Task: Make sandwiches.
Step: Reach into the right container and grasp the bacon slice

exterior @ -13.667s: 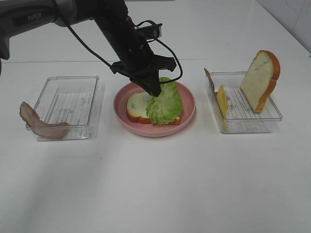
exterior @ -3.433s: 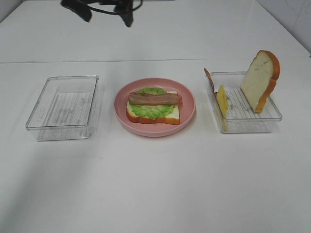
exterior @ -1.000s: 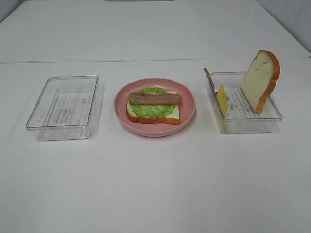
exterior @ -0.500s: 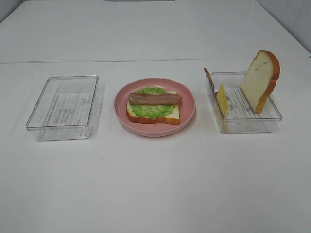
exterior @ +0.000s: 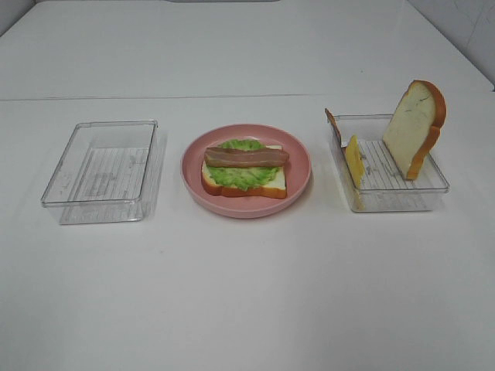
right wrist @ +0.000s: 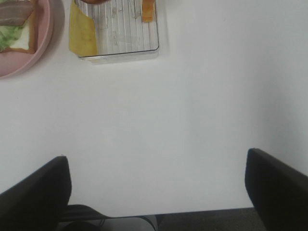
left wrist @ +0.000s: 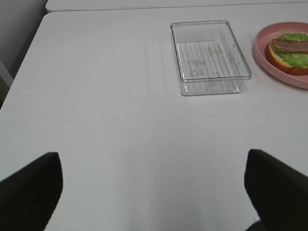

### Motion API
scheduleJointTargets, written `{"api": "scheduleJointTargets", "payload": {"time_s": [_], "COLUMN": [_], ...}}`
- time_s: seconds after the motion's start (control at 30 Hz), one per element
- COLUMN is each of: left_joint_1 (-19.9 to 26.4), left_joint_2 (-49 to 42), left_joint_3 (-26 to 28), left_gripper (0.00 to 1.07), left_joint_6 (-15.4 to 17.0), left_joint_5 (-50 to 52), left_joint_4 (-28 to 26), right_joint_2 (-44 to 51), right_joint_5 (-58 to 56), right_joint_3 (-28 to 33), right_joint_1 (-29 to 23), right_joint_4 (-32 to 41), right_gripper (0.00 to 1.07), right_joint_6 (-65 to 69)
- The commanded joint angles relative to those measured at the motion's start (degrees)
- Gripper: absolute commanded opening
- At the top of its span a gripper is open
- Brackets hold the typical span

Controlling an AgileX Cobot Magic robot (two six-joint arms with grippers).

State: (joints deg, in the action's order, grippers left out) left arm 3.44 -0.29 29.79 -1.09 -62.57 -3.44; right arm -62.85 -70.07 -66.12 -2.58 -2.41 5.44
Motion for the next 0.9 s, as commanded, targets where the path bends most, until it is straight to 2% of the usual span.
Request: {"api": "scheduleJointTargets", "payload": {"time_s": [0.03,0.07,0.13,0.17,0.2,0.27,0.3,0.37,0.4,0.43,0.5,0.6,0.67,0.77,0.8,0.9], "left_joint_1": [-0.23,-0.23,-0.23,-0.23,-0.23,-0.23,-0.23,-0.23,-0.23,-0.23,-0.23,-0.23,-0.23,-0.23,-0.23,-0.23], "left_joint_2": [-1.09,-1.09,-1.09,-1.09,-1.09,-1.09,-1.09,-1.09,-1.09,-1.09,-1.09,-1.09,-1.09,-1.09,-1.09,-1.09], "left_joint_3": [-0.17,-0.17,-0.17,-0.17,-0.17,-0.17,-0.17,-0.17,-0.17,-0.17,-0.17,-0.17,-0.17,-0.17,-0.17,-0.17], "left_gripper": [0.94,0.94,0.94,0.94,0.94,0.94,0.94,0.94,0.94,0.94,0.94,0.94,0.94,0.94,0.94,0.94], "left_joint_6": [0.29,0.29,0.29,0.29,0.29,0.29,0.29,0.29,0.29,0.29,0.29,0.29,0.29,0.29,0.29,0.29], "left_joint_5": [0.92,0.92,0.92,0.92,0.92,0.92,0.92,0.92,0.92,0.92,0.92,0.92,0.92,0.92,0.92,0.92], "left_joint_4": [-0.11,-0.11,-0.11,-0.11,-0.11,-0.11,-0.11,-0.11,-0.11,-0.11,-0.11,-0.11,-0.11,-0.11,-0.11,-0.11], "right_joint_2": [-10.03,-10.03,-17.42,-17.42,-21.83,-24.18,-28.76,-30.6,-34.55,-34.55,-40.11,-43.77,-50.19,-51.51,-54.6,-58.56], "right_joint_5": [-5.84,-5.84,-6.07,-6.07,-6.07,-6.07,-6.07,-6.07,-6.07,-6.07,-6.07,-6.07,-6.07,-6.07,-6.07,-6.02], "right_joint_3": [-7.1,-7.1,-13.46,-13.46,-17.88,-19.6,-23.78,-25.44,-28.93,-28.93,-34.32,-37.3,-43.32,-44.75,-47.44,-50.13], "right_joint_1": [0.0,0.0,0.0,0.0,-0.06,-0.06,-0.11,-0.29,-1.72,-1.72,-4.35,-6.13,-9.28,-9.85,-10.89,-11.46], "right_joint_4": [1.03,1.03,3.55,3.55,5.16,6.19,8.42,9.28,9.51,9.51,9.4,9.4,9.4,9.4,9.4,9.51], "right_gripper": [0.94,0.94,0.94,0.94,0.94,0.94,0.94,0.94,0.94,0.94,0.94,0.94,0.94,0.94,0.94,0.94], "right_joint_6": [-0.52,-0.52,-2.18,-2.18,-3.61,-4.01,-4.13,-4.13,-3.9,-3.9,-3.21,-2.69,-1.95,-1.95,-1.89,-1.72]}}
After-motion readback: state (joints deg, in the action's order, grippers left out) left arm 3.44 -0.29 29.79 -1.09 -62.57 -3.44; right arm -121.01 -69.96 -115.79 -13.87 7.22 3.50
